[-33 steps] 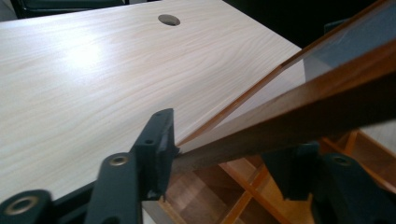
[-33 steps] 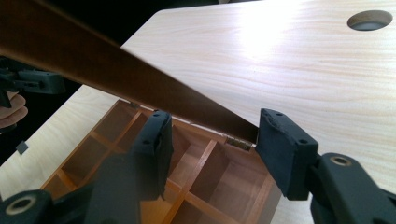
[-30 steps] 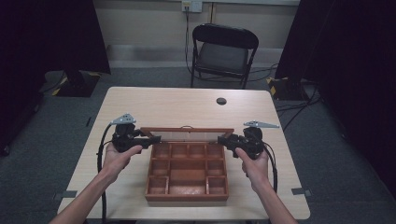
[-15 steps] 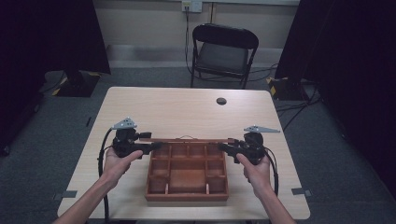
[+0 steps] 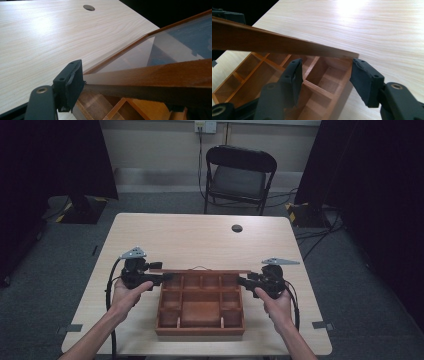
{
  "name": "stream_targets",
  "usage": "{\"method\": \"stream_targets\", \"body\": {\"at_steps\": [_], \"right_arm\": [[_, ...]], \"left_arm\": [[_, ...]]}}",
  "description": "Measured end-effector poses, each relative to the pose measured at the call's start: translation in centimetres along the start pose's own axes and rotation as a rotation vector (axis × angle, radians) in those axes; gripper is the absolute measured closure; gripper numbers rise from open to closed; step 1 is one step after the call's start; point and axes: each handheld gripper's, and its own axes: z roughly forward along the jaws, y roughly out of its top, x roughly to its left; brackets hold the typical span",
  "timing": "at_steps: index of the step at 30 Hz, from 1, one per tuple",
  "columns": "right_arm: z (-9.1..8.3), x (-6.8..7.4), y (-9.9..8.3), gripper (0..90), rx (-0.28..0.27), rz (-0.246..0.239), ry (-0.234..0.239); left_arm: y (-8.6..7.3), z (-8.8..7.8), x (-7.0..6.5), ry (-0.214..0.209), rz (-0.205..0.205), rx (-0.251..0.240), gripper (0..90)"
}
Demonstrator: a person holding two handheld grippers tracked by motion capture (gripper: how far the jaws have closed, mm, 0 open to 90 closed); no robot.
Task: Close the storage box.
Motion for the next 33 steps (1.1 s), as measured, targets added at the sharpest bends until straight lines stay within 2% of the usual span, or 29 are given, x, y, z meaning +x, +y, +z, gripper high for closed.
{"method": "stream_targets", "body": {"at_steps": [3, 5, 6, 8, 13, 17, 18, 21, 27, 29, 31, 33], "right_arm": [[-0.3, -0.8, 0.1, 44.9, -0.01, 0.011, -0.018], [-0.7, -1.5, 0.2, 44.3, -0.026, 0.015, -0.046], [-0.8, -1.6, 0.2, 44.4, -0.021, 0.019, -0.043], [-1.0, -1.9, 0.4, 46.5, -0.033, 0.015, -0.068], [-1.5, -2.1, 0.9, 46.4, -0.05, 0.02, -0.069], [-1.7, -1.7, 1.9, 47.8, -0.049, 0.019, -0.048], [-1.9, -1.5, 2.3, 50.1, -0.051, 0.016, -0.06], [-2.3, -0.8, 3.7, 52.0, -0.076, -0.017, -0.041], [-2.6, 0.6, 5.8, 51.6, -0.083, -0.054, -0.007], [-2.6, 1.2, 6.4, 51.9, -0.089, -0.064, 0.01], [-2.7, 1.8, 6.9, 52.2, -0.086, -0.072, 0.01], [-2.7, 2.5, 7.4, 52.1, -0.086, -0.089, 0.034]], "left_arm": [[0.1, 0.0, 0.0, 0.004, -0.001, -0.001, 27.5], [0.1, -0.1, -0.1, 0.008, 0.003, -0.001, 27.8], [0.1, -0.2, -0.1, 0.009, 0.0, -0.009, 28.4], [0.1, -0.4, -0.1, 0.008, -0.007, -0.011, 28.1], [0.1, -0.6, 0.0, 0.005, -0.002, -0.01, 27.7], [0.0, -0.7, -0.1, 0.008, 0.005, -0.001, 27.8], [0.1, -0.7, -0.1, 0.008, 0.008, 0.002, 27.5], [0.1, -0.6, -0.2, 0.008, 0.009, 0.01, 26.6], [0.1, -0.6, -0.5, 0.019, 0.033, 0.037, 26.5], [-0.3, -0.6, -0.7, 0.033, 0.036, 0.022, 25.7], [-0.5, -0.5, -0.8, 0.026, 0.031, 0.025, 25.8], [-0.7, -0.4, -0.9, 0.03, 0.036, 0.028, 24.2]]}}
